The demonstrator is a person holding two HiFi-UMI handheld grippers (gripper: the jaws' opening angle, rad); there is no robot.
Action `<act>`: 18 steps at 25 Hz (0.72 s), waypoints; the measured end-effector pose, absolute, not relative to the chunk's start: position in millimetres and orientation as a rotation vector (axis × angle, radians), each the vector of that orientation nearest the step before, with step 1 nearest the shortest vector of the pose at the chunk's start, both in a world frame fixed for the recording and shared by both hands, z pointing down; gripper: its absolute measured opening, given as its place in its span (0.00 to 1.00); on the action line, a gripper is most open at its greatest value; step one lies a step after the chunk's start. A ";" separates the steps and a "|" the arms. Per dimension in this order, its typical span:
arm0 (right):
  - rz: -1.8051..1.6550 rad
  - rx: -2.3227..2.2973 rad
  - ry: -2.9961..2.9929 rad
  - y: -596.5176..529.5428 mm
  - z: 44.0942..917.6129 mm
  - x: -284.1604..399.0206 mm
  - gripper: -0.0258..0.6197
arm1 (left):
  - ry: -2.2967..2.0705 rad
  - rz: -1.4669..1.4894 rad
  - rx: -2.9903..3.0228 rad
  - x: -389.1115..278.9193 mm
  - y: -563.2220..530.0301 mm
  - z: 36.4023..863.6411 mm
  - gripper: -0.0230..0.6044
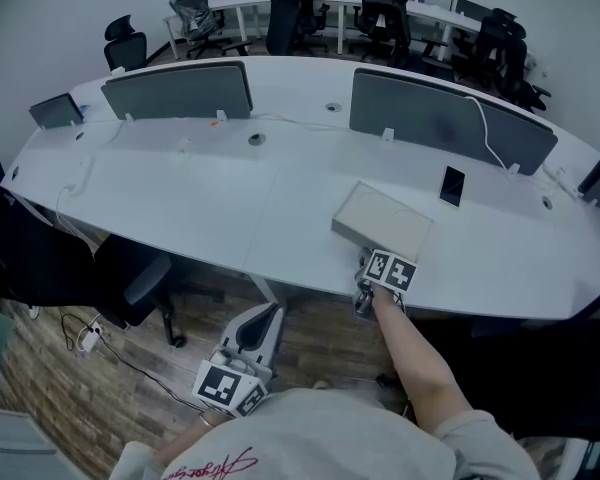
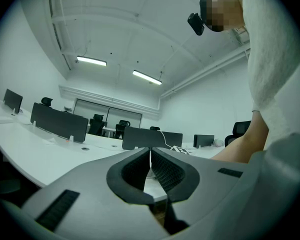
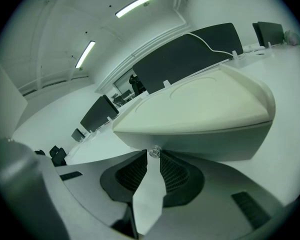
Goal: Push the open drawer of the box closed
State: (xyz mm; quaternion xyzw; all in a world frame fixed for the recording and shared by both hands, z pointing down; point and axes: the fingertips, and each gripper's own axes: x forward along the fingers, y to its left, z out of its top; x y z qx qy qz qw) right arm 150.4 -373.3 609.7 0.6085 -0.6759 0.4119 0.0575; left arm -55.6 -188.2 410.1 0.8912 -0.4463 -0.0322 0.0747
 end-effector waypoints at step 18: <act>1.261 1.732 -2.212 -350.2 595.1 142.1 0.17 | -1.285 -0.032 2.705 -44.6 -166.8 415.1 0.07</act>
